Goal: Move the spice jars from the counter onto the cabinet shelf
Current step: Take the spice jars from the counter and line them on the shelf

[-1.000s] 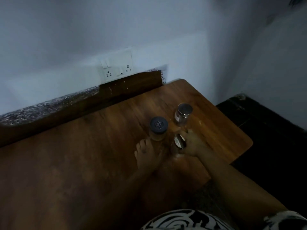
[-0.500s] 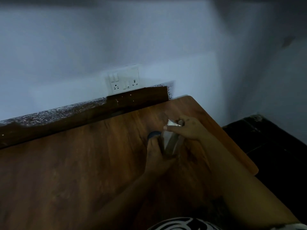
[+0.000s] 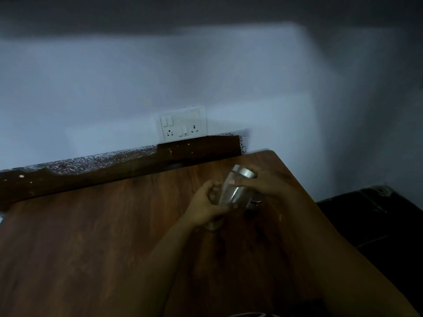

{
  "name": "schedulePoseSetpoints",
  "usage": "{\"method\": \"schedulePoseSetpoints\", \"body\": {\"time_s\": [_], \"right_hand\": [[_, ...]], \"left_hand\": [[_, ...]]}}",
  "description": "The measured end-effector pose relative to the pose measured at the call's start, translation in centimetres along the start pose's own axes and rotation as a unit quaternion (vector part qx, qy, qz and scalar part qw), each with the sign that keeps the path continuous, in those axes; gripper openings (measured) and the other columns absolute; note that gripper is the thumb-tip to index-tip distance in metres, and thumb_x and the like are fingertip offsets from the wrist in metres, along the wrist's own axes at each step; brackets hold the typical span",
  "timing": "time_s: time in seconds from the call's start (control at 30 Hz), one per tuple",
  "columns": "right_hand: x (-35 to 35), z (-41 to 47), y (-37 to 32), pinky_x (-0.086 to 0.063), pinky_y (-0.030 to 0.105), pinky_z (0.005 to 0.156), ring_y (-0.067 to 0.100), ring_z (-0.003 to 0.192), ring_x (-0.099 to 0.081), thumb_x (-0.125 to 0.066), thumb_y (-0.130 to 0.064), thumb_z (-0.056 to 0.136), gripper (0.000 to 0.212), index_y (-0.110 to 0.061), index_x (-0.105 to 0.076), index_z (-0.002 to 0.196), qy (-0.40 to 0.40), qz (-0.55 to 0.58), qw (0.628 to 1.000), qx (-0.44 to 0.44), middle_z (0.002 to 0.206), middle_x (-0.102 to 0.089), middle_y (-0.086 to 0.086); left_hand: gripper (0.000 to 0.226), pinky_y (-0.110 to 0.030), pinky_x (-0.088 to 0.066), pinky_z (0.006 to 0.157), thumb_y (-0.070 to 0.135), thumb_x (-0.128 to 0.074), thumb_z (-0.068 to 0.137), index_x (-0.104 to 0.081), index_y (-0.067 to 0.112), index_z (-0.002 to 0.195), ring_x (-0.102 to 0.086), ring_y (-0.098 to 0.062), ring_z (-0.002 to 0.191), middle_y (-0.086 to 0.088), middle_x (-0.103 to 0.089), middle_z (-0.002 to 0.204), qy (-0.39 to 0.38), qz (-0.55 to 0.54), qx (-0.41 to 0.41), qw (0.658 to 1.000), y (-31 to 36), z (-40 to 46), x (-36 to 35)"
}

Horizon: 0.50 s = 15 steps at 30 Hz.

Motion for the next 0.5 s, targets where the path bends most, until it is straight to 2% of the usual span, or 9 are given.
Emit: {"method": "schedulePoseSetpoints", "body": {"time_s": [0.03, 0.1, 0.17, 0.23, 0.27, 0.33, 0.37, 0.4, 0.5], "right_hand": [[0.4, 0.2, 0.0, -0.054, 0.019, 0.059, 0.013, 0.090, -0.066, -0.077, -0.065, 0.052, 0.042, -0.050, -0.068, 0.091, 0.003, 0.054, 0.998, 0.016, 0.099, -0.064, -0.015], [0.6, 0.5, -0.3, -0.057, 0.024, 0.061, 0.016, 0.092, -0.066, -0.082, -0.057, 0.055, 0.042, -0.047, -0.070, 0.094, 0.016, 0.103, 0.994, 0.042, 0.104, -0.064, -0.013], [0.7, 0.6, -0.9, -0.054, 0.024, 0.065, 0.011, 0.089, -0.063, -0.084, -0.052, 0.060, 0.034, -0.045, -0.070, 0.090, 0.042, 0.079, 0.995, 0.042, 0.097, -0.063, -0.016], [0.7, 0.6, -1.4, -0.055, 0.023, 0.066, 0.009, 0.091, -0.062, -0.084, -0.047, 0.065, 0.038, -0.042, -0.068, 0.098, 0.031, 0.088, 0.995, 0.034, 0.100, -0.061, -0.015], [0.8, 0.5, -1.5, -0.057, 0.025, 0.067, 0.011, 0.093, -0.064, -0.084, -0.042, 0.067, 0.042, -0.038, -0.067, 0.105, 0.005, 0.112, 0.993, 0.039, 0.105, -0.063, -0.010], [1.4, 0.2, -1.6, -0.060, 0.035, 0.075, 0.021, 0.099, -0.068, -0.082, -0.032, 0.072, 0.041, -0.028, -0.068, 0.111, -0.042, 0.186, 0.980, 0.057, 0.111, -0.068, 0.003], [1.8, -0.1, -1.7, -0.059, 0.040, 0.081, 0.024, 0.101, -0.068, -0.080, -0.030, 0.075, 0.037, -0.024, -0.069, 0.110, -0.050, 0.212, 0.974, 0.064, 0.110, -0.070, 0.006], [2.2, -0.3, -1.7, -0.057, 0.042, 0.083, 0.025, 0.102, -0.068, -0.077, -0.029, 0.077, 0.033, -0.022, -0.070, 0.108, -0.044, 0.227, 0.970, 0.068, 0.108, -0.071, 0.007], [2.4, -0.3, -1.5, -0.052, 0.046, 0.091, 0.026, 0.105, -0.067, -0.069, -0.033, 0.084, 0.031, -0.019, -0.068, 0.111, -0.013, 0.266, 0.962, 0.062, 0.109, -0.071, 0.007]], "left_hand": [[0.060, -0.021, -0.055, 0.073, 0.023, -0.085, 0.068, -0.053, 0.021, 0.118, -0.064, -0.007, 0.096, 0.005, -0.060, 0.114, -0.020, -0.043, 0.011, 0.999, 0.0, 0.1, 0.0], [0.081, -0.018, -0.053, 0.077, 0.041, -0.086, 0.062, -0.044, 0.025, 0.129, -0.059, -0.001, 0.103, 0.010, -0.053, 0.122, -0.043, -0.098, 0.049, 0.993, 1.1, 0.0, -0.7], [0.100, -0.020, -0.050, 0.084, 0.053, -0.084, 0.056, -0.032, 0.028, 0.137, -0.049, -0.002, 0.112, 0.013, -0.042, 0.130, 0.000, -0.041, 0.050, 0.998, 2.2, -0.1, -1.8], [0.092, -0.020, -0.051, 0.079, 0.046, -0.085, 0.059, -0.033, 0.030, 0.134, -0.054, -0.007, 0.112, 0.010, -0.046, 0.130, 0.010, -0.098, 0.056, 0.994, 2.6, -0.2, -2.4], [0.085, -0.021, -0.053, 0.075, 0.037, -0.086, 0.063, -0.036, 0.030, 0.131, -0.059, -0.011, 0.110, 0.005, -0.049, 0.130, -0.018, -0.210, 0.091, 0.973, 2.6, -0.2, -2.7], [0.079, -0.029, -0.057, 0.076, 0.022, -0.083, 0.068, -0.037, 0.031, 0.132, -0.066, -0.020, 0.106, -0.007, -0.051, 0.132, -0.069, -0.419, 0.142, 0.894, 3.1, -0.3, -2.8], [0.081, -0.034, -0.057, 0.079, 0.019, -0.081, 0.070, -0.035, 0.033, 0.135, -0.067, -0.021, 0.107, -0.008, -0.051, 0.132, -0.082, -0.478, 0.150, 0.861, 3.2, -0.2, -2.9], [0.083, -0.037, -0.057, 0.082, 0.016, -0.079, 0.070, -0.033, 0.036, 0.136, -0.066, -0.022, 0.109, -0.008, -0.051, 0.133, -0.089, -0.493, 0.149, 0.853, 3.2, 0.0, -3.1], [0.083, -0.038, -0.056, 0.084, 0.011, -0.079, 0.070, -0.036, 0.042, 0.134, -0.065, -0.024, 0.112, -0.008, -0.052, 0.132, -0.079, -0.480, 0.135, 0.863, 3.9, 0.7, -3.5]]}}
Point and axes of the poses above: each hand's wrist, its own z-axis towards the middle knuckle, its own x-axis out of the back of the hand, y = z × x, the point moved 5 cm from there along z, towards the middle knuckle
